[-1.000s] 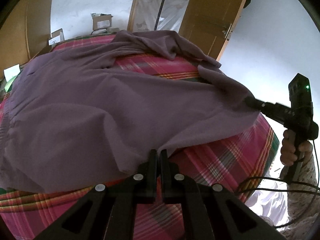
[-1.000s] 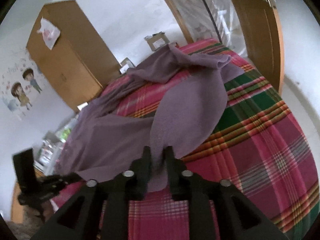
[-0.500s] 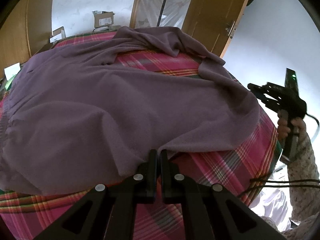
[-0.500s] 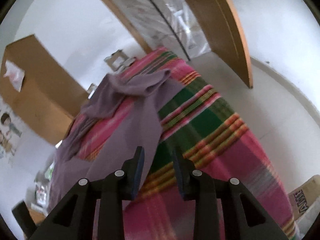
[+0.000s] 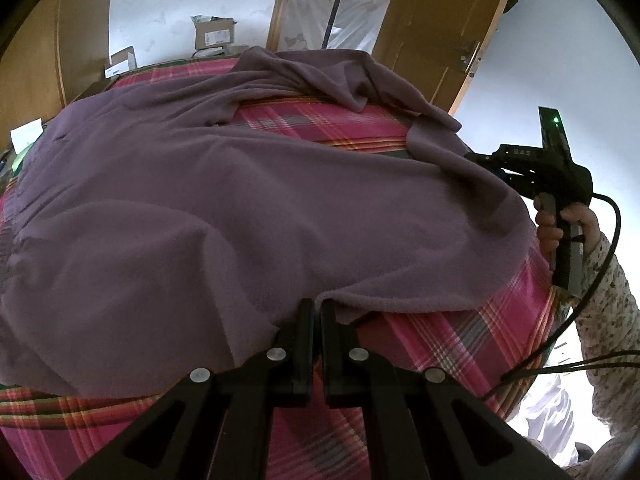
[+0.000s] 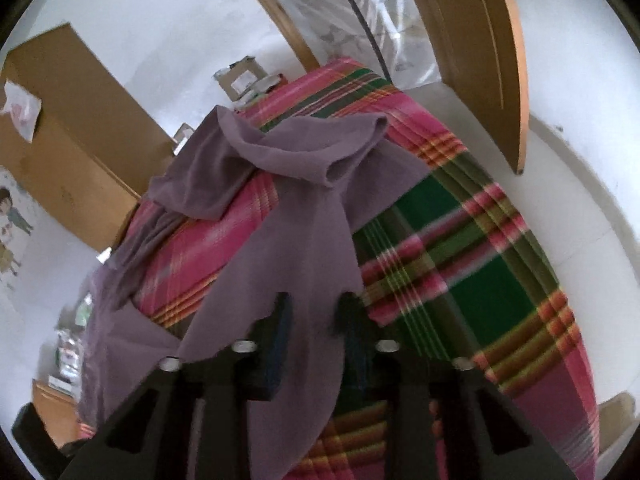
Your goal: Fold clothes
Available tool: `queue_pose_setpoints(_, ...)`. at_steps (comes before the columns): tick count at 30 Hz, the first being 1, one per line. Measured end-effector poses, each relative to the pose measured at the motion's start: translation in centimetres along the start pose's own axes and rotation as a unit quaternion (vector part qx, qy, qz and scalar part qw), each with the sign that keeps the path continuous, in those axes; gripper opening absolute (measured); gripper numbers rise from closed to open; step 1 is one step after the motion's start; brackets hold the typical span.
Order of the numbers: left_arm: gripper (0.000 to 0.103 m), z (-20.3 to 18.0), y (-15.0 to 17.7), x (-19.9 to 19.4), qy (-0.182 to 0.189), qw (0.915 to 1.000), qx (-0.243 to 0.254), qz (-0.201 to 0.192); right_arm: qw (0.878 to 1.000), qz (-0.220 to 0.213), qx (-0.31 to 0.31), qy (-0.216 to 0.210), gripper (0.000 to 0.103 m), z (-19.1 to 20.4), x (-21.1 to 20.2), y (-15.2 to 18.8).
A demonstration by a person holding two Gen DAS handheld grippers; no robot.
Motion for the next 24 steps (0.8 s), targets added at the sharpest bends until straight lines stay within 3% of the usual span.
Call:
queue_pose_setpoints(2,0.003,0.0,-0.1,0.0,-0.001,1.0000,0.000,-0.001,1.000,-0.007,0.004,-0.002,0.006,-0.1,-0.2,-0.2)
queue_pose_setpoints(9,0.003,-0.7,-0.5,-0.7,-0.001,0.9998,0.011,-0.014,0.998,-0.058,0.015,0.003,0.005,-1.0,-2.9,-1.0)
queue_pose_setpoints(15,0.003,-2.3,-1.1,-1.3,0.006,0.9991,0.036,-0.022,0.991,-0.126,0.020,0.041,0.005,-2.6,-7.2,-1.9)
queue_pose_setpoints(24,0.003,-4.0,-0.9,-0.8,0.023,0.9981,0.057,-0.011,0.979,-0.182,0.033,0.087,0.005,-5.7,-11.2,-2.2)
Point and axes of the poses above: each gripper's, at about its wrist camera, not at the fingertips, and x roughly the way its jaws point, z to its left, y to its underside, the point moved 2 cm from there along x, roughly the way its jaws point, and after that the axes turned 7 degrees about x, right-handed, at the moved point
